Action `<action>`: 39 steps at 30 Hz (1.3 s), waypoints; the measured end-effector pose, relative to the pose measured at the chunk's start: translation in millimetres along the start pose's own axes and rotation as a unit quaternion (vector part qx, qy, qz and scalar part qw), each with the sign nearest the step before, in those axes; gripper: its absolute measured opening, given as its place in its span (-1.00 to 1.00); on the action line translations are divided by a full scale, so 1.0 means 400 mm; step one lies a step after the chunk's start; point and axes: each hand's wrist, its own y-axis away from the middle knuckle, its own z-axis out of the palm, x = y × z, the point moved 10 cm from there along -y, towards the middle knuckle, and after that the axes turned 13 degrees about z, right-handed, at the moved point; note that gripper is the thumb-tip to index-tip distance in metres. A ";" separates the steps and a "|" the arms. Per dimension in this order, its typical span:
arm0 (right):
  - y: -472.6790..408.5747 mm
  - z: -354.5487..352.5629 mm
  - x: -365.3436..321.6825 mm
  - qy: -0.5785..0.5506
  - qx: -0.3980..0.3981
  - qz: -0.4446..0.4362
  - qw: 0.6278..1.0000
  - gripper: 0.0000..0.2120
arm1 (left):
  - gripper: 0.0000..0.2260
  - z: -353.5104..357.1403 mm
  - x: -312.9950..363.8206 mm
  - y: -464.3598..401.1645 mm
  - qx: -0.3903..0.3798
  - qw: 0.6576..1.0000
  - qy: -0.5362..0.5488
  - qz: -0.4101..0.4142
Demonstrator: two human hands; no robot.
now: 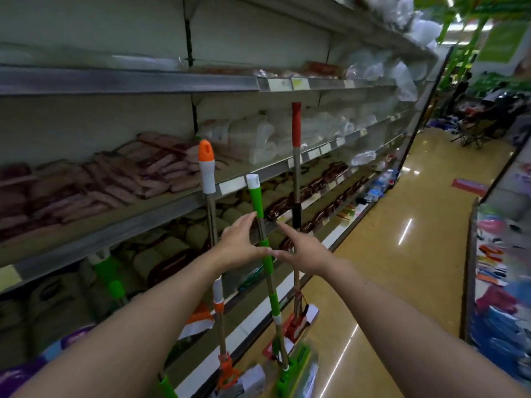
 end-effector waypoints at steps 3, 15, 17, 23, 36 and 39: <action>-0.093 -0.013 0.033 0.017 -0.024 -0.027 0.999 -0.27 | -0.14 0.018 -0.012 -0.072 0.022 0.999 -0.010 -0.026; -0.361 -0.087 0.034 0.049 -0.073 -0.166 0.982 -0.23 | -0.10 0.043 -0.039 -0.232 0.140 0.979 0.028 -0.142; -0.397 -0.083 0.023 0.034 -0.064 -0.172 0.982 -0.22 | -0.09 0.048 -0.055 -0.230 0.153 0.974 0.037 -0.162; -0.485 -0.032 -0.033 -0.045 -0.072 -0.177 0.981 -0.10 | 0.13 0.066 -0.126 -0.231 0.177 0.958 0.114 -0.197; -0.628 0.010 -0.097 -0.138 -0.122 -0.210 0.960 -0.19 | 0.04 0.133 -0.230 -0.359 0.211 0.931 0.159 -0.251; -0.652 0.013 -0.104 -0.150 -0.146 -0.242 0.947 -0.31 | -0.10 0.121 -0.214 -0.404 0.261 0.922 0.169 -0.230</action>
